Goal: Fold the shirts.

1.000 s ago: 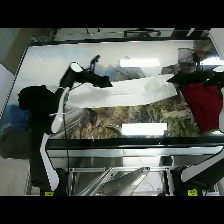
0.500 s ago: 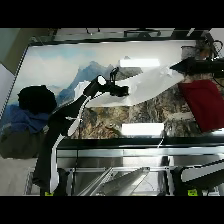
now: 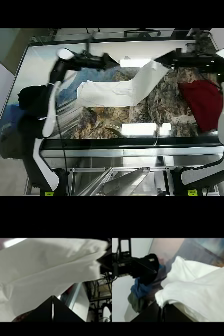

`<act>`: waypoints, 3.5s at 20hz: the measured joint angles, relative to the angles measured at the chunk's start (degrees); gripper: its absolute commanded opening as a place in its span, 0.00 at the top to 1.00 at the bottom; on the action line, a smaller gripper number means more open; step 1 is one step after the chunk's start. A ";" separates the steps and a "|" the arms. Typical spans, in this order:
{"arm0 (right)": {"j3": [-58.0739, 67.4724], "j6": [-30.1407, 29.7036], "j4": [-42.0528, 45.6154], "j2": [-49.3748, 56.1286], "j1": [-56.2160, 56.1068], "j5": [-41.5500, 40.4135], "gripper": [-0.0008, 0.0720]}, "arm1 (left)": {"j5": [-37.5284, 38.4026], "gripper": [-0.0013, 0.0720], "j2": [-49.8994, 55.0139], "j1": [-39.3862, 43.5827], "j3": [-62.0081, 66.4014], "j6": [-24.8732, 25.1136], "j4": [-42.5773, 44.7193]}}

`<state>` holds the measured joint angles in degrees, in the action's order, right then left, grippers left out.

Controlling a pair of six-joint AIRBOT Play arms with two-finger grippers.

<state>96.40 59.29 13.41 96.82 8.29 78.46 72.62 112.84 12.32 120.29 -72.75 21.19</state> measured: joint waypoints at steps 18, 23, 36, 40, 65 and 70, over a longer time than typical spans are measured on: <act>5.44 -19.67 -9.42 19.74 -45.77 -55.93 0.49 | 9.81 0.96 -22.75 -25.68 -22.84 11.58 -3.28; 5.70 -5.22 2.78 11.98 -31.56 -35.50 0.37 | 12.04 0.96 -22.84 -26.36 -23.30 11.78 -3.26; 5.64 20.44 28.57 19.56 -13.00 -10.23 0.10 | 13.07 0.96 -22.86 -22.01 -23.37 11.80 -3.04; 5.66 18.23 23.56 24.13 -16.09 -10.97 0.11 | 12.90 0.96 -22.86 -21.59 -23.37 11.82 -2.78; -14.47 15.72 29.27 -26.18 13.90 2.80 0.97 | 21.03 0.96 -22.88 -19.04 -23.41 9.79 -2.80; -14.75 13.46 28.65 -25.59 19.06 -5.35 0.97 | 19.56 0.96 -22.88 -16.96 -23.41 9.38 -2.78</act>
<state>81.65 72.75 42.06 71.22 27.35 73.10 92.18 89.95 -4.64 96.88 -63.37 18.41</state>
